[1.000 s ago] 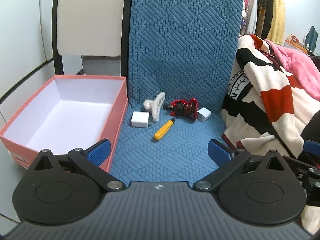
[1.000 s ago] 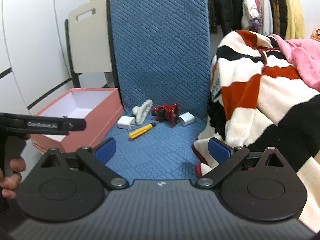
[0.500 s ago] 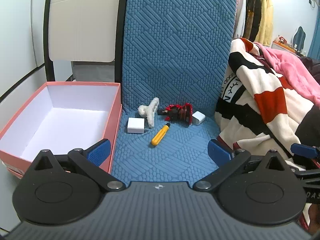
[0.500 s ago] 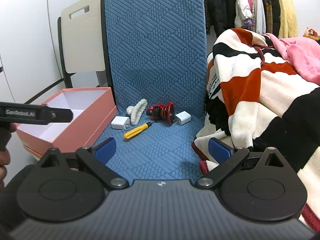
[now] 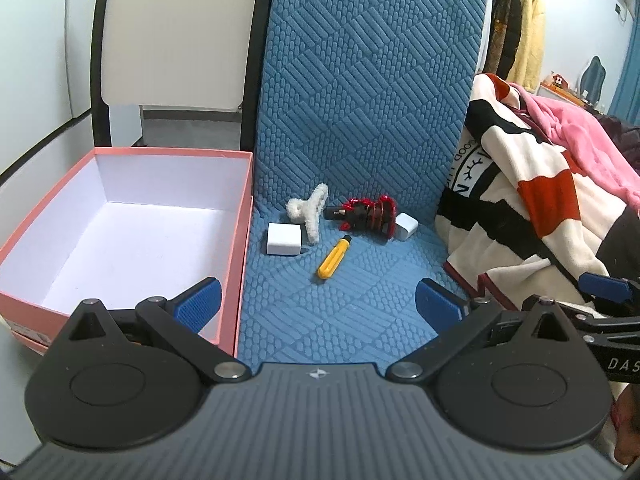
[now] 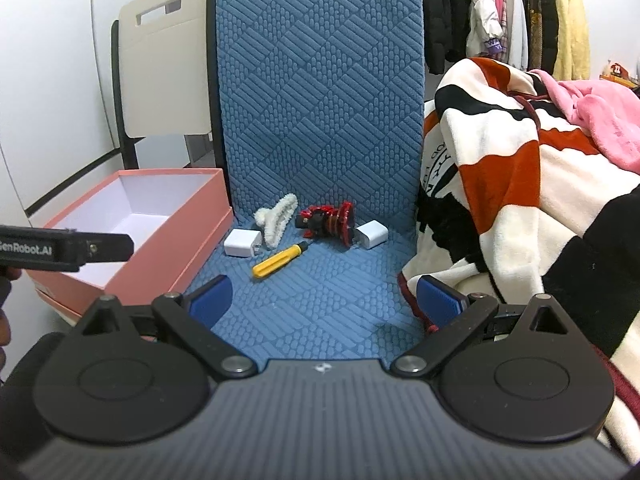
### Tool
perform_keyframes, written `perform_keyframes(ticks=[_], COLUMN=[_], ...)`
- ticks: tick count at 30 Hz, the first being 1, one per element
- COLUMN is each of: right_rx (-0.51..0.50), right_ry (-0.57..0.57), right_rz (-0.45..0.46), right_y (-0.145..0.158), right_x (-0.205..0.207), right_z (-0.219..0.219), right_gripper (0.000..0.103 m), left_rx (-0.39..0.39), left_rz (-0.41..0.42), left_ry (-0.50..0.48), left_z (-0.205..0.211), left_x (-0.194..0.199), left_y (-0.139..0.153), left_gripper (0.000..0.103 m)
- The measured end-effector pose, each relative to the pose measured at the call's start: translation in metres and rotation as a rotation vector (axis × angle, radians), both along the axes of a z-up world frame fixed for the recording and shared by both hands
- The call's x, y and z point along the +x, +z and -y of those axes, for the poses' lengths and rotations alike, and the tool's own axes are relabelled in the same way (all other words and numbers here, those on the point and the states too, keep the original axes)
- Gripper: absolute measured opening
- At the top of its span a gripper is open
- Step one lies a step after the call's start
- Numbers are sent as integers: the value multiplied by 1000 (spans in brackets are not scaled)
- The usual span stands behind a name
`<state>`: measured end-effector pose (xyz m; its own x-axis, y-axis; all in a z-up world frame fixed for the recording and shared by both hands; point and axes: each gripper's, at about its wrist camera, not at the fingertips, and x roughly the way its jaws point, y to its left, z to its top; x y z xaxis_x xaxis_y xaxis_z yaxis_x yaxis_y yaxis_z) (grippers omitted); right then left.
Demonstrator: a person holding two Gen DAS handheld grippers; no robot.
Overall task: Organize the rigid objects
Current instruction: 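Move both tools toward the objects on the blue seat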
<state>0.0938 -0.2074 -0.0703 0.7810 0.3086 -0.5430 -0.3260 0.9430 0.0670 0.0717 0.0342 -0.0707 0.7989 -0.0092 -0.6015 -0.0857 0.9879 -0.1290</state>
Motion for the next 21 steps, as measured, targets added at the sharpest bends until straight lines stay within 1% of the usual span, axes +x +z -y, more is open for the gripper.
perform_keyframes(ticks=[5, 10, 13, 15, 17, 21], right_rx=[-20, -33, -38, -23, -9, -1], right_ry=[3, 3, 0, 13, 1, -11], right_rz=[-6, -5, -9, -21, -38, -40], right_y=[-1, -2, -4, -5, -6, -5], right_x=[-1, -1, 0, 2, 5, 7], right_z=[-8, -14, -17, -17, -16, -15], right_gripper=[100, 100, 100, 100, 100, 100], left_rx=[-26, -33, -29, -28, -29, 2], left_rz=[-3, -14, -19, -24, -26, -22], left_ry=[0, 0, -1, 3, 4, 7], left_z=[-11, -14, -14, -15, -16, -14], left_x=[0, 1, 1, 3, 4, 4], left_y=[-4, -8, -11, -12, -14, -18], left_gripper=[103, 103, 103, 103, 103, 103])
